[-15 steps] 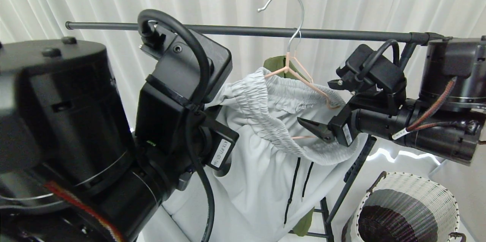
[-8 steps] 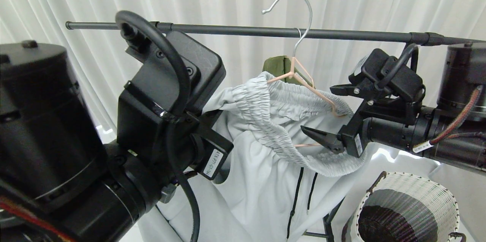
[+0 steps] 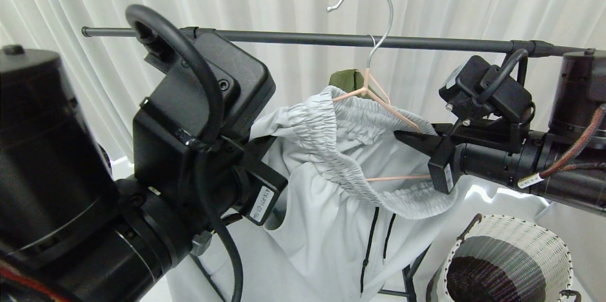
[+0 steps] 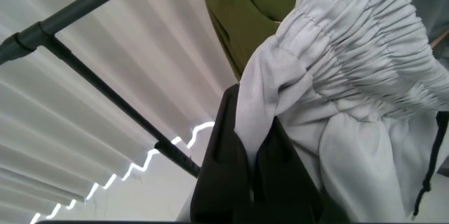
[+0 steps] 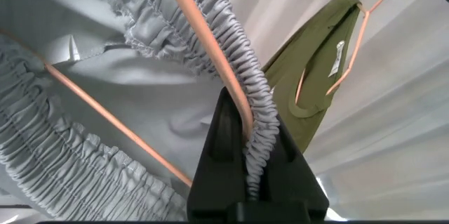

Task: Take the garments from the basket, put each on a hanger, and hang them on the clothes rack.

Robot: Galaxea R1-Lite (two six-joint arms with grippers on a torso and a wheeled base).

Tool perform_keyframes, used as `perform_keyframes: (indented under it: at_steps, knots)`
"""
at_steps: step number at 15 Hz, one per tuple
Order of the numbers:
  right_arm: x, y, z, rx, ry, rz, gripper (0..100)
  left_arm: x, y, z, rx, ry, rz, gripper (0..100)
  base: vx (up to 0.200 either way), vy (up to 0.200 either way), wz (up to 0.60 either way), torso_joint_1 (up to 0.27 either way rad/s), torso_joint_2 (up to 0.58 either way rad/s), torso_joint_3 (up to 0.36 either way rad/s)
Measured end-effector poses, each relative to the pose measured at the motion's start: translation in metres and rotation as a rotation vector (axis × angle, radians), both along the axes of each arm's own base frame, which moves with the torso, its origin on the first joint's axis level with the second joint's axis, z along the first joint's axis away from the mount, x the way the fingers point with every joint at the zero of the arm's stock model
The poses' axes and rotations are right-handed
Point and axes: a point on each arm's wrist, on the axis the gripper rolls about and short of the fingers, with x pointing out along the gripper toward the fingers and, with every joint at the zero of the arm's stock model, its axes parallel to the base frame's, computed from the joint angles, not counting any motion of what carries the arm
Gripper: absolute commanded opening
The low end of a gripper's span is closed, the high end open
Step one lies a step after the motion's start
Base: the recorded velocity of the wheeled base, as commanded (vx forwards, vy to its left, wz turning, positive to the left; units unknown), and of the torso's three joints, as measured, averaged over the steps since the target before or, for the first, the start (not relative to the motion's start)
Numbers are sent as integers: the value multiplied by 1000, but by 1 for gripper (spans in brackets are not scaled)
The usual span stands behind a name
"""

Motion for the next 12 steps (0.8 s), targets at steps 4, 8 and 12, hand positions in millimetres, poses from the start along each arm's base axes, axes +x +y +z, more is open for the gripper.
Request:
perform_keyframes:
  at_steps: [4,8,12]
  knots:
    - [0,0,2,2,-14,1,0,0,0,0,-2,-1,-4,100,0,0,0,0,0,0]
    - [-4,-4,10,-7,-61,8,0,-2,3,-7,10,13,-3,100,0,0,0,0,0,0]
    - [-10,-14,18,-12,-111,-12,0,-13,21,-16,24,24,-10,100,0,0,0,0,0,0]
